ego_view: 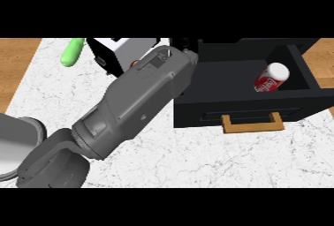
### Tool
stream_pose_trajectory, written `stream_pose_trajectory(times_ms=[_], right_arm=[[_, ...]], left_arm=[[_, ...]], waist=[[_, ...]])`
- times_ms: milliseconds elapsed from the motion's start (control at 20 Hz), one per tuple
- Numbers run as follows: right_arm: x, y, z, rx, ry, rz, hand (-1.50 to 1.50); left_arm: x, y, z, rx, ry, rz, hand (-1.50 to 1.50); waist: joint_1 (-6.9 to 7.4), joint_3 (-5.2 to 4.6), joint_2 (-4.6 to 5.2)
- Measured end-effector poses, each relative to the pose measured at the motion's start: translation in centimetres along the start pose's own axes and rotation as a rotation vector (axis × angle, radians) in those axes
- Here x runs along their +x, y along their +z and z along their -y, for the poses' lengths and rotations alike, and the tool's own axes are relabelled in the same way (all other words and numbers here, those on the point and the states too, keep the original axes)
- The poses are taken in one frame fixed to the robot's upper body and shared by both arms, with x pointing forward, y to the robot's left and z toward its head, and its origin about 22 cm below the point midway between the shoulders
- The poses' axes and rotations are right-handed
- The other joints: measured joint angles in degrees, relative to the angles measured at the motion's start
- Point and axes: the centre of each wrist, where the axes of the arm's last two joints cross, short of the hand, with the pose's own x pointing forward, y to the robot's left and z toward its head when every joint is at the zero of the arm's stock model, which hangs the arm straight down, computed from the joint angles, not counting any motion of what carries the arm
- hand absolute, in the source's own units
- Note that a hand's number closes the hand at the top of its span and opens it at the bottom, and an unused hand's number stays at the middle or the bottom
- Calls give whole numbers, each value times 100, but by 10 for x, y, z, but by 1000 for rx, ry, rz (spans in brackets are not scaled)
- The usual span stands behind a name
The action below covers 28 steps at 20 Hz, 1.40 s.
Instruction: Pick up the can, place it into the drawer and close the drawer
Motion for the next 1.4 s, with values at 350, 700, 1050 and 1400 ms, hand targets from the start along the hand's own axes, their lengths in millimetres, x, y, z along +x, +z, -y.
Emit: stream_pose_trajectory(times_ms=[350,700,1050,1400], right_arm=[[-2,-37,-30,53,165,18,-150],[-22,-84,-71,84,308,36,-150],[-43,-128,-114,160,461,53,-150],[-80,-159,-151,273,644,52,-150]], left_arm=[[-3,-1,-3,-1,24,-15,-150],[2,-4,-6,0,21,-34,-150],[4,-8,-20,16,10,-47,-150],[15,-12,-37,34,-1,-44,-150]], waist=[[183,-4,-17],[339,-5,-57],[437,-8,-98],[507,-6,-105]])
